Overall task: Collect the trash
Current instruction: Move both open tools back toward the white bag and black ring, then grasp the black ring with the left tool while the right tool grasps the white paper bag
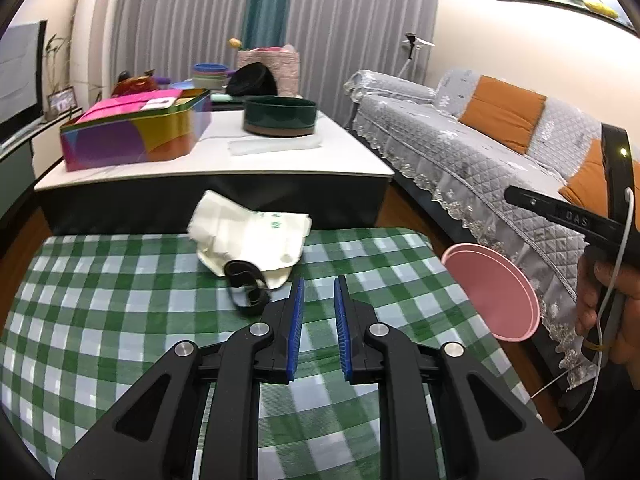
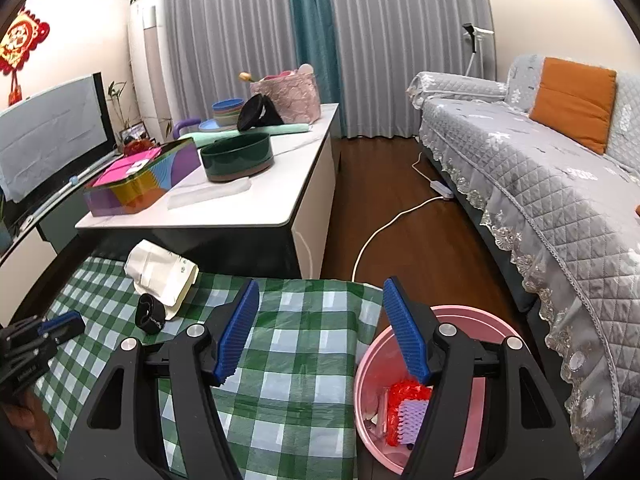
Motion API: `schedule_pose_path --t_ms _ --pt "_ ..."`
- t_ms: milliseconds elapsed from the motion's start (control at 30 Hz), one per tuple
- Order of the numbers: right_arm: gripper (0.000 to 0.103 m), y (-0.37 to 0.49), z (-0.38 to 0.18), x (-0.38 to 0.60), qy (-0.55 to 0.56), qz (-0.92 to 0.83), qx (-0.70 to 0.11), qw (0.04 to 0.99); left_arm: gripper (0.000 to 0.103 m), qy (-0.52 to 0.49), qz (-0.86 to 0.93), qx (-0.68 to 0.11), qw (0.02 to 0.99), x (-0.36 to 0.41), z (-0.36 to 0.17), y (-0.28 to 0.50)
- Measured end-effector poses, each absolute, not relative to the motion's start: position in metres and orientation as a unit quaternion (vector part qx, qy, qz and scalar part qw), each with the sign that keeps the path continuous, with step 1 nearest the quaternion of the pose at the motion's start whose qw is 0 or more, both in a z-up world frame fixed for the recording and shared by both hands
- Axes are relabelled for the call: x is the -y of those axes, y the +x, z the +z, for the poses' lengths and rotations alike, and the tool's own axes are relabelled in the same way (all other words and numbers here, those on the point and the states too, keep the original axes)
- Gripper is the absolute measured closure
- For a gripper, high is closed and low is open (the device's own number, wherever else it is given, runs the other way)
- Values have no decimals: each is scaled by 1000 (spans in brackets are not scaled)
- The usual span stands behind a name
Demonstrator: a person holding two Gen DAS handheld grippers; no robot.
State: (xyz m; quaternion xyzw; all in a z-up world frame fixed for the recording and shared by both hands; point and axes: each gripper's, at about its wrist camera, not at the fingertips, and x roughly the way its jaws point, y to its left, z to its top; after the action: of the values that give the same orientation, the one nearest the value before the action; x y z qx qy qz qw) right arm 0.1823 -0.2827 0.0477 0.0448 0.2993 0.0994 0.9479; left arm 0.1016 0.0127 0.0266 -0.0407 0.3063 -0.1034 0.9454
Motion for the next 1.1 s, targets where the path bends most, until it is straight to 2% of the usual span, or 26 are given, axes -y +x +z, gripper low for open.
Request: schedule_pose_path --t_ms 267,467,867,933,967,1000,1100 --pt "38 184 46 277 51 118 -294 947 88 -59 -42 -308 948 -57 18 111" --pt "48 192 35 261 73 157 -299 939 88 -82 11 -323 943 -94 -1 123" --pt "49 225 17 198 111 243 -314 911 88 -105 8 -330 938 -96 -14 142" --pt "47 241 6 192 133 239 -324 906 88 -102 10 -331 938 -97 -15 146" --pt "45 246 3 189 139 236 -327 904 88 -99 12 -331 938 -98 -15 147" --pt "38 254 -2 185 145 228 -330 905 88 -98 15 -331 938 -99 -16 149" --pt "34 271 -13 174 158 219 -330 904 88 -99 22 -332 938 -104 -16 153"
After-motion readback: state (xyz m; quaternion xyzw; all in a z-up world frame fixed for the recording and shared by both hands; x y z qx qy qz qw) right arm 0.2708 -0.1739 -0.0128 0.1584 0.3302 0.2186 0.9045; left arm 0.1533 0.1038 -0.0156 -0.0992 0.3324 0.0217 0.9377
